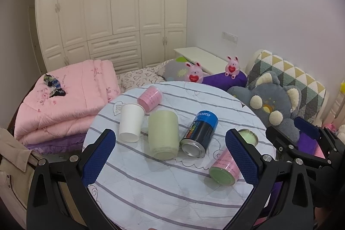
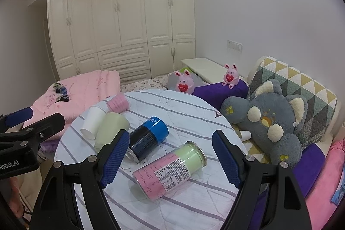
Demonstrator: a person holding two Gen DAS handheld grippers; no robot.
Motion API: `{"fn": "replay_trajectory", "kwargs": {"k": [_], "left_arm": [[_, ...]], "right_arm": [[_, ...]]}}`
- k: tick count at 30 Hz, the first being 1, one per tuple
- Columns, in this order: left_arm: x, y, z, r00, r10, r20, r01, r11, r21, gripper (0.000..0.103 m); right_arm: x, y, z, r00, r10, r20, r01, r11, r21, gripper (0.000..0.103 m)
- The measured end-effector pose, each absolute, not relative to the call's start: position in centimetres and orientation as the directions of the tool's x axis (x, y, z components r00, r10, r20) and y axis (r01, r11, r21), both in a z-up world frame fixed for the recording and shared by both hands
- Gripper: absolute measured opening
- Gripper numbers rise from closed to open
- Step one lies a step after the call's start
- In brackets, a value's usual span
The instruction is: Flip cup upright
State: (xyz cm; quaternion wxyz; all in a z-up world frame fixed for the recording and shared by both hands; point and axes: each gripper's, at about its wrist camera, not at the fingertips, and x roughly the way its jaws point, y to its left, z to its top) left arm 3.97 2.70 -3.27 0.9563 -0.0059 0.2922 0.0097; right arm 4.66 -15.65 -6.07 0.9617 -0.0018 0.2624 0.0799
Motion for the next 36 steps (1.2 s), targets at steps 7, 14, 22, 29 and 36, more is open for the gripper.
{"fn": "replay_trajectory", "kwargs": {"k": [7, 14, 22, 29, 36], "left_arm": [[4.9, 3.2, -3.6, 0.811, 0.0, -0.585, -0.003, 1.0, -0.005, 0.103], [6.6, 3.0, -4.3, 0.775, -0.012, -0.631, 0.03, 0.999, 0.018, 0.103], [9.6, 0.3, -5.2, 0.718, -0.05, -0.694, 0.133, 0.989, 0.066, 0.103], [13.9, -2.2, -7.1, 0.63, -0.074, -0.773, 0.185, 0.981, 0.056, 0.103], [19.3, -4.8, -10.3, 0.519, -0.046, -0.854, 0.24, 0.966, 0.093, 0.103]], "right_arm": [[5.6, -15.7, -6.4, 0.838, 0.155, -0.523, -0.155, 0.987, 0.045, 0.08], [6.5, -15.8, -6.9, 0.825, 0.151, -0.545, -0.146, 0.988, 0.053, 0.08], [7.8, -17.9, -7.7, 0.813, 0.114, -0.572, -0.092, 0.994, 0.067, 0.08], [10.3, -19.7, -9.0, 0.787, 0.1, -0.609, -0.058, 0.994, 0.089, 0.08], [14.0, -21.5, -10.2, 0.769, 0.094, -0.633, -0.024, 0.993, 0.119, 0.08]]}}
